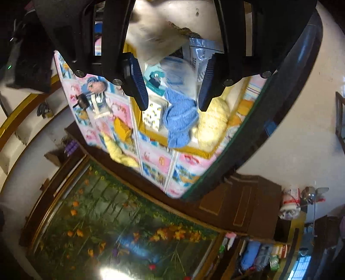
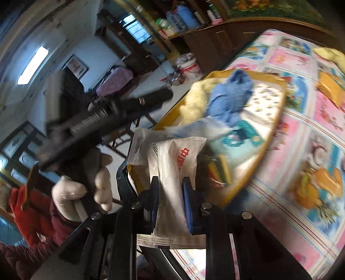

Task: Organize soft objects
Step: 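Release the pouch and desiccant packet into the tray with both grippers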

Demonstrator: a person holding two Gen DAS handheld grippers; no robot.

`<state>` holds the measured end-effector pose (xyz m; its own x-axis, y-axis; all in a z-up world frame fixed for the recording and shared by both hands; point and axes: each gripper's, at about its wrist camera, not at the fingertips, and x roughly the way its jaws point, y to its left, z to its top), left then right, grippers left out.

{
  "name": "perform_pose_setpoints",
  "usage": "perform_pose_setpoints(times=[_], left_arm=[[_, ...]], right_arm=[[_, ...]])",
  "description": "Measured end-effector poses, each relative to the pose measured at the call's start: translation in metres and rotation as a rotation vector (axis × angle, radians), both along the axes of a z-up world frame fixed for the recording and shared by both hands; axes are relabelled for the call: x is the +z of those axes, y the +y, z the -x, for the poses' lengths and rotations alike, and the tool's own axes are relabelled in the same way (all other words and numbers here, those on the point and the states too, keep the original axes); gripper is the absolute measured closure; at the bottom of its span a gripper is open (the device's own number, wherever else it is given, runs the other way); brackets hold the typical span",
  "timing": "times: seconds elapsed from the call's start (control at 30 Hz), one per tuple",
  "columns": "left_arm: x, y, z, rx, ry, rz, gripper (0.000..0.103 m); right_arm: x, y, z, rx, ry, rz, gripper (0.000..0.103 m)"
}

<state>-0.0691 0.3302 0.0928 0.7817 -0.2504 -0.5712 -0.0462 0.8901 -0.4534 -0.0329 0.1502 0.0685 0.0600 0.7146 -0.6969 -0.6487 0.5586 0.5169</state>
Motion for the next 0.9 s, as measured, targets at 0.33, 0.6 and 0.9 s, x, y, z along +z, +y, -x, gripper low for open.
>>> perform_pose_setpoints(times=[0.33,0.6,0.9], left_arm=[[0.015,0.007,0.037,0.007,-0.117,0.022,0.023],[0.013,0.009,0.052,0.013,-0.122,0.099,0.023],[0.029,-0.024,0.060,-0.101,-0.128,0.130,0.023]], right_arm=[[-0.017,0.055,0.009,0.096,-0.180,0.150,0.084],[-0.029,0.057,0.031,0.071,-0.406,0.294,0.078],[0.000,-0.044,0.003,-0.098,-0.135,0.003,0.073]])
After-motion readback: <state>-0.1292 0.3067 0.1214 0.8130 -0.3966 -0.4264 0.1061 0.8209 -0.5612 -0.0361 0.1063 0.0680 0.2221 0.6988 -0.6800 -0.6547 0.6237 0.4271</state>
